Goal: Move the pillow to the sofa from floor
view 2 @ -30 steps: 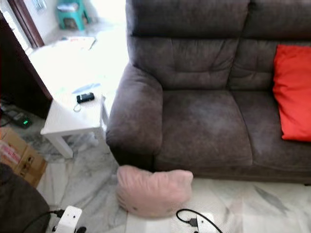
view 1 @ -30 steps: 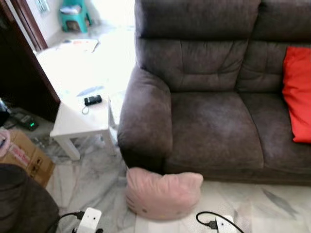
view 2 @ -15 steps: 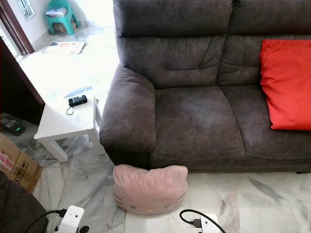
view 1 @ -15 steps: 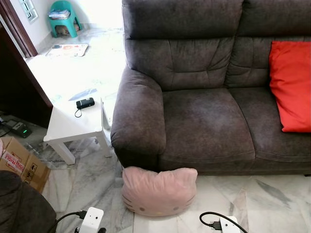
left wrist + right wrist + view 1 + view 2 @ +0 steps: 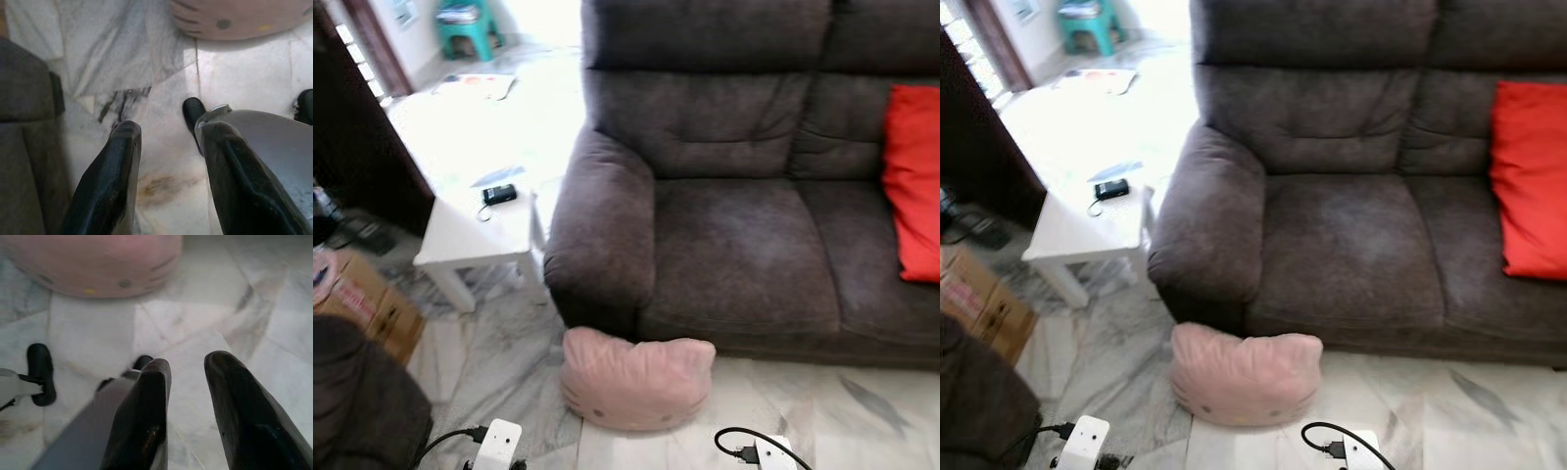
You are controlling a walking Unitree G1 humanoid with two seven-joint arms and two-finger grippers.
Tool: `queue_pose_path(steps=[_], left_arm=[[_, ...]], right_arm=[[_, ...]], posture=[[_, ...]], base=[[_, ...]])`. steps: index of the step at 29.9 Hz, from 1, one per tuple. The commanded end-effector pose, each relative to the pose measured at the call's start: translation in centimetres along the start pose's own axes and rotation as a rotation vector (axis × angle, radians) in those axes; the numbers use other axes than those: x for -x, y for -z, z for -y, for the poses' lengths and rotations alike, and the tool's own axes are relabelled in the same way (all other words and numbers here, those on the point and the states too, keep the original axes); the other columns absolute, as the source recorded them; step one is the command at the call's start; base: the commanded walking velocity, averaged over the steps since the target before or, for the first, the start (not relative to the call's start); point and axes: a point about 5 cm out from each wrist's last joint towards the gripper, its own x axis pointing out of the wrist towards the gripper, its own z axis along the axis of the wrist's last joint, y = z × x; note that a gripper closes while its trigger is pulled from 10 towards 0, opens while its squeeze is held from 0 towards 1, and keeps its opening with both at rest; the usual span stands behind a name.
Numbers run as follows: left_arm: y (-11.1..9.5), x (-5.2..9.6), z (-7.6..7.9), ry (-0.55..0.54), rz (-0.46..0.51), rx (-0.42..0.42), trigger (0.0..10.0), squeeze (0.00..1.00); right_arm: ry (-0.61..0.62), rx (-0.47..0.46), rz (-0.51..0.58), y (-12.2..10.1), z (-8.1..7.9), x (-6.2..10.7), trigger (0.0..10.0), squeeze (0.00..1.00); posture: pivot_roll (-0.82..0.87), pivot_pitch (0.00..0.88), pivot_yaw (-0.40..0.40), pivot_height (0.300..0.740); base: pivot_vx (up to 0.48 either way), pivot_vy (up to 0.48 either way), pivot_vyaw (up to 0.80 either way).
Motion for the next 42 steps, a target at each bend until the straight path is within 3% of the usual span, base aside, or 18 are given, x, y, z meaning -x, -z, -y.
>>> queue_pose_path(steps=[1, 11, 28, 42], left_arm=[[0.4, 0.1, -0.2, -0.005, -0.023, 0.007, 10.0, 0.0], [0.6, 0.1, -0.2, -0.008, -0.031, 0.01, 10.0, 0.0], [0.4, 0.1, 0.0, -0.002, -0.022, 0.009, 10.0, 0.0], [0.5, 0.1, 0.1, 0.006, -0.026, 0.009, 10.0, 0.0]], right_arm=[[0.002, -0.016, -0.022, 0.9, -0.1, 0.2, 10.0, 0.0], [0.013, -0.016, -0.022, 0.4, 1.0, 0.1, 10.0, 0.0], [0.009, -0.018, -0.023, 0.6, 0.7, 0.1, 10.0, 0.0], [0.021, -0.038, -0.016, 0.6, 1.0, 0.2, 10.0, 0.0]], posture=[[0.03, 0.07, 0.017, 0.74], [0.03, 0.071, 0.015, 0.74], [0.03, 0.069, 0.012, 0.74], [0.03, 0.07, 0.011, 0.74]], base=[[0.244, 0.0, 0.0], [0.267, 0.0, 0.0], [0.301, 0.0, 0.0], [0.0, 0.0, 0.0]])
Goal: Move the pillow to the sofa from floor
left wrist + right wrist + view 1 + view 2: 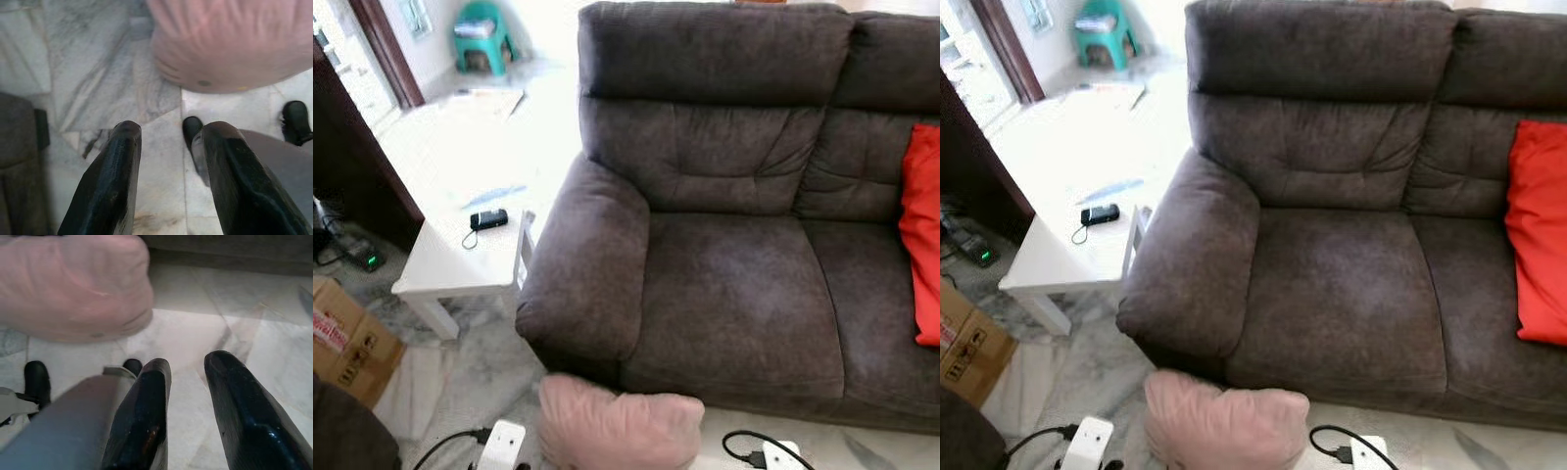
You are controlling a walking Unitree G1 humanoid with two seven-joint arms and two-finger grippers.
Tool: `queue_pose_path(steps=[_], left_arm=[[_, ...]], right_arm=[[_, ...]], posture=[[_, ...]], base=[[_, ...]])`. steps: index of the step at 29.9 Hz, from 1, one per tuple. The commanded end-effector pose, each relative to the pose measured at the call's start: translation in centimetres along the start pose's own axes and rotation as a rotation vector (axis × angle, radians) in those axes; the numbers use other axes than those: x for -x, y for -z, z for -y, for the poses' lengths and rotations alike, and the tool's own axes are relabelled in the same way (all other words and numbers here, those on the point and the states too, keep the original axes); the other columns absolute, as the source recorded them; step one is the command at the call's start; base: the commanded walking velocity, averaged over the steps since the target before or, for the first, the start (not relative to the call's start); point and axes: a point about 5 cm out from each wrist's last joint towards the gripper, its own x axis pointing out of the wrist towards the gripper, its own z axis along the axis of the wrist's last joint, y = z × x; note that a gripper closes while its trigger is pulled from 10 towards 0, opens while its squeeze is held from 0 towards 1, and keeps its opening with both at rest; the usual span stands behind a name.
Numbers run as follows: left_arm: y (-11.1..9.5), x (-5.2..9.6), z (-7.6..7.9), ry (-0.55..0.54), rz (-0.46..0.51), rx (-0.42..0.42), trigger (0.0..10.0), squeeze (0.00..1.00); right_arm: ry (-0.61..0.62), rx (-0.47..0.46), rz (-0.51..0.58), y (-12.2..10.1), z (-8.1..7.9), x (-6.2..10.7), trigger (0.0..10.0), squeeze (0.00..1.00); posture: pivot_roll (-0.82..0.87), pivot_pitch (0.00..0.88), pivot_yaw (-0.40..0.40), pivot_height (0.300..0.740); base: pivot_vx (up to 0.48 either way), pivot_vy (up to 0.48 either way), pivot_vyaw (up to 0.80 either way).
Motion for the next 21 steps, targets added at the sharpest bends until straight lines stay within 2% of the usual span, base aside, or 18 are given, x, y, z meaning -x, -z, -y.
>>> queue_pose_path(steps=[1, 6, 9, 15, 21], left_arm=[[0.74, 0.18, -0.18, -0.004, -0.031, 0.009, 10.0, 0.0], [0.7, 0.18, -0.22, -0.006, -0.029, 0.016, 10.0, 0.0], [0.67, 0.17, -0.23, -0.006, -0.028, 0.016, 10.0, 0.0], [0.68, 0.17, -0.39, -0.009, -0.034, 0.018, 10.0, 0.0], [0.78, 0.2, -0.49, -0.011, -0.039, 0.018, 10.0, 0.0]], right_arm=[[0.003, -0.008, -0.005, 0.32, 0.11, 0.08, 10.0, 0.0], [0.004, -0.011, -0.006, 0.33, 0.02, 0.07, 10.0, 0.0], [0.007, -0.012, -0.013, 0.39, -0.11, 0.07, 10.0, 0.0], [0.004, -0.014, -0.015, 0.37, -0.4, 0.04, 10.0, 0.0], [0.012, -0.01, -0.012, 0.4, 0.27, 0.09, 10.0, 0.0]], posture=[[0.03, 0.07, 0.011, 0.74], [0.03, 0.068, 0.012, 0.74], [0.03, 0.068, 0.012, 0.74], [0.03, 0.07, 0.011, 0.74], [0.04, 0.071, 0.011, 0.74]], base=[[0.0, 0.0, 0.0], [0.0, 0.0, 0.0], [0.0, 0.275, 0.0], [0.0, 0.286, -0.75], [0.0, 0.337, 0.0]])
